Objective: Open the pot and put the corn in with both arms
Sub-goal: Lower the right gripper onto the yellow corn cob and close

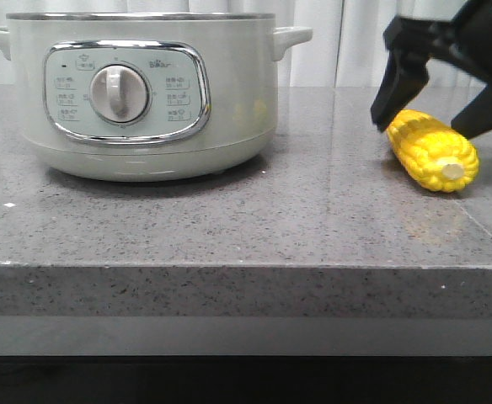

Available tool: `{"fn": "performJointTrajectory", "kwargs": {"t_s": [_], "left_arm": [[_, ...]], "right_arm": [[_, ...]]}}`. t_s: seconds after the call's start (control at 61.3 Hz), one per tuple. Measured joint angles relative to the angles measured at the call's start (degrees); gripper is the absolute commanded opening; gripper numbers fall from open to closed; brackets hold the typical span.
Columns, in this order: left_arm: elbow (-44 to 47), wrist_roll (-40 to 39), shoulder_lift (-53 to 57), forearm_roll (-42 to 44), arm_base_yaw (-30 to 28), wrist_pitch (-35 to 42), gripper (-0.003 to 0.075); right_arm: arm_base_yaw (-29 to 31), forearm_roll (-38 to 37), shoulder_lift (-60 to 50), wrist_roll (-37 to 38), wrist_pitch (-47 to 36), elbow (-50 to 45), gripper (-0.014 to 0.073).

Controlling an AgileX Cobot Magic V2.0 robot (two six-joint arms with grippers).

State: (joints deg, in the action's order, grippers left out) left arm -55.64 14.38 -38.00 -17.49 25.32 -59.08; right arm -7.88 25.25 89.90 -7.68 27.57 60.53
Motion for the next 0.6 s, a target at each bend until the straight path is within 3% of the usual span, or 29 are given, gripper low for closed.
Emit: {"fn": "performJointTrajectory", "kwargs": {"t_s": [0.098,0.342,0.603], "left_arm": [[0.00,0.00,0.00,0.00,0.00,0.11,0.0086],[0.00,0.00,0.00,0.00,0.00,0.38,0.0086],[0.00,0.00,0.00,0.00,0.00,0.38,0.0086]], "right_arm": [[0.00,0.11,1.17,0.00,0.40,0.13,0.0596],[0.00,0.22,1.33,0.04,0.51,0.61,0.0273],[0.00,0.22,0.15,0.04,0.86,1.67,0.0234]]}}
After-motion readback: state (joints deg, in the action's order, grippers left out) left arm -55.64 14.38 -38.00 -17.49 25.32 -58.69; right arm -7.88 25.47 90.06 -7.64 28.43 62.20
